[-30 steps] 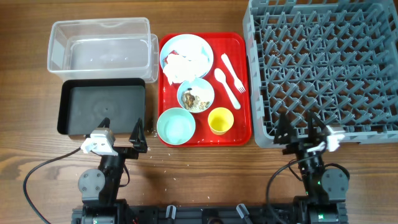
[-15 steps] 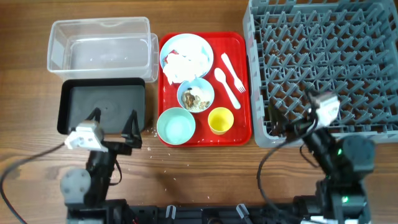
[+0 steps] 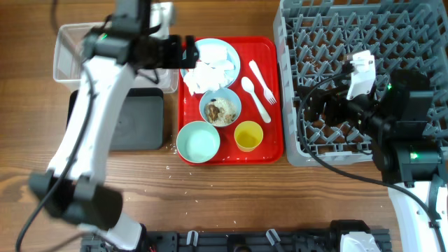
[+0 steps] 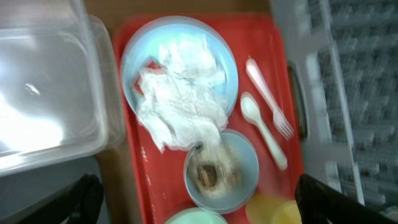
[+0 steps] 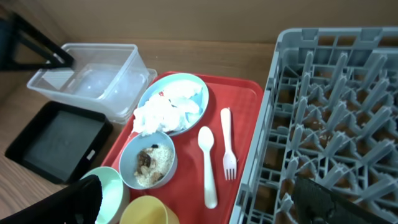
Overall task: Sort waste into correct bins and load items into the dishwasher rack
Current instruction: 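Grasp the tissue and red wrapper from the white plate with left gripper, then drop the tissue and wrapper into the clear plastic bin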
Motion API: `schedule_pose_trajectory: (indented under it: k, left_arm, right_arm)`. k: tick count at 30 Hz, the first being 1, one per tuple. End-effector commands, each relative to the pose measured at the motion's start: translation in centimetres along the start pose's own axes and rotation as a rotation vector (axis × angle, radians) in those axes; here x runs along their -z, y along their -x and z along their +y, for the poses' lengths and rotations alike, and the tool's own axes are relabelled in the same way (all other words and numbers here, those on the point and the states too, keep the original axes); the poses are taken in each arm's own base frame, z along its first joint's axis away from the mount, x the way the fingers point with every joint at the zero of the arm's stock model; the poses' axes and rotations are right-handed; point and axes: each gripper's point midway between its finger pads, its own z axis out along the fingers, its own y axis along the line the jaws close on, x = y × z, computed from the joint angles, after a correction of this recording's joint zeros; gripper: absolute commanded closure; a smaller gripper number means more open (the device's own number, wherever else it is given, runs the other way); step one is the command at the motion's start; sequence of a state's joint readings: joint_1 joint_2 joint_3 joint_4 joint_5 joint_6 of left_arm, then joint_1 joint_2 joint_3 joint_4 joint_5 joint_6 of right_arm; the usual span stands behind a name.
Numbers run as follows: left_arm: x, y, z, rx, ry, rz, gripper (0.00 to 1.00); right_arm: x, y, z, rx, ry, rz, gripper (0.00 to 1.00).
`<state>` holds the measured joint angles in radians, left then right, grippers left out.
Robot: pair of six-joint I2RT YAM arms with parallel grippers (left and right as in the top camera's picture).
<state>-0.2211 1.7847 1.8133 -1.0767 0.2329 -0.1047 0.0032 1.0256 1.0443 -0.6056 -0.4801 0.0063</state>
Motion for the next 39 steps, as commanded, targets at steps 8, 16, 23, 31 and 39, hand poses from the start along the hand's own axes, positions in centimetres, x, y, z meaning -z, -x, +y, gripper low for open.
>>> schedule_pose_trajectory:
  k: [8,16,23,31,39]
  left_arm:
    - [-16.4,0.5,-0.6,0.355,0.252,0.003,0.02]
    - [-23.8,-3.0,2.1,0.423,0.33,0.082,0.0]
    - [-25.6,-4.6,2.9,0.423,0.354,0.124,0.96]
    - [-11.7,5.6,-0.9,0.322,0.206,-0.104,0.96]
    - [-2.2,6.2,10.4,0.494,0.354,-0.15,0.96]
  right_arm:
    - [0.2,-1.1,0.5,-0.079,0.021,0.061,0.0]
    - [-1.2,-2.9,-0.5,-0.123,0.003,0.145,0.0]
    - [-2.0,-3.6,-0.9,-0.142,0.002,0.179,0.0]
    - [-2.0,-3.6,-0.9,-0.142,0.002,0.178,0.0]
    - [-2.0,-3.6,-0.9,-0.143,0.002,0.178,0.0]
